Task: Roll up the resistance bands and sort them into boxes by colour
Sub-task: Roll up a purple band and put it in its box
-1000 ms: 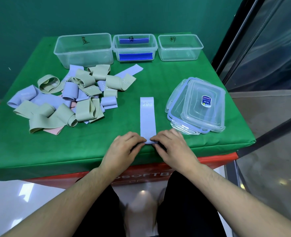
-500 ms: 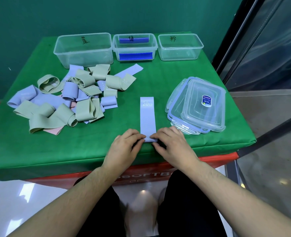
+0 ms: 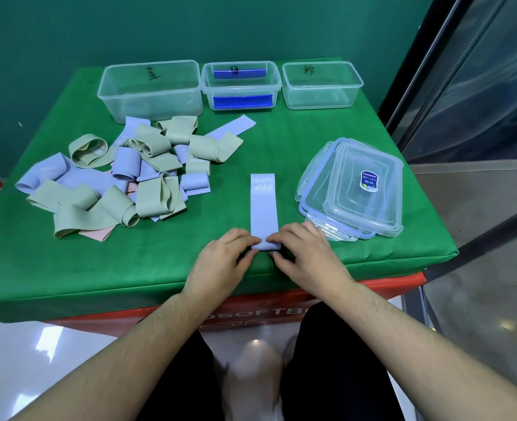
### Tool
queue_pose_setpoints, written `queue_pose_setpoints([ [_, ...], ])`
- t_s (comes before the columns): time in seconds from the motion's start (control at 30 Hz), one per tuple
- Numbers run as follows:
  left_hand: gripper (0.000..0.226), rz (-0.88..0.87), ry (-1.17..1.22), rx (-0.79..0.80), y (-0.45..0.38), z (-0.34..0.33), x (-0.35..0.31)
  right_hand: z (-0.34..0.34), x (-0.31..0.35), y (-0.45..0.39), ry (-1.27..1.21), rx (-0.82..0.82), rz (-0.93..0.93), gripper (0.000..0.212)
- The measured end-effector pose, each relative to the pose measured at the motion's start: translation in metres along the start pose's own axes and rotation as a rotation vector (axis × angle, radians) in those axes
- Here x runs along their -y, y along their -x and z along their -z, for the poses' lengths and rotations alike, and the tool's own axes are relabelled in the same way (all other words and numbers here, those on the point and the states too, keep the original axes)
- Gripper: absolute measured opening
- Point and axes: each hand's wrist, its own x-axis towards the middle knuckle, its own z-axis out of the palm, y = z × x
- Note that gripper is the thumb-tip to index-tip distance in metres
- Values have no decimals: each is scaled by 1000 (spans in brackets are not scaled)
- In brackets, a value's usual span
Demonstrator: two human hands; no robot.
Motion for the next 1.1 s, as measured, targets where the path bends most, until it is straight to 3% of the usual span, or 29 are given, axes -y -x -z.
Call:
queue_pose_setpoints([
  [0.37, 20, -13, -6, 18, -4, 0, 1, 2, 0, -7, 45, 25, -21, 26],
  [0.63, 25, 75, -21, 90, -11, 1, 3, 1, 0, -9, 26, 23, -16, 19],
  [1.1, 23, 75, -30, 33, -13, -2, 3, 1, -2, -15, 59, 7, -8, 23],
])
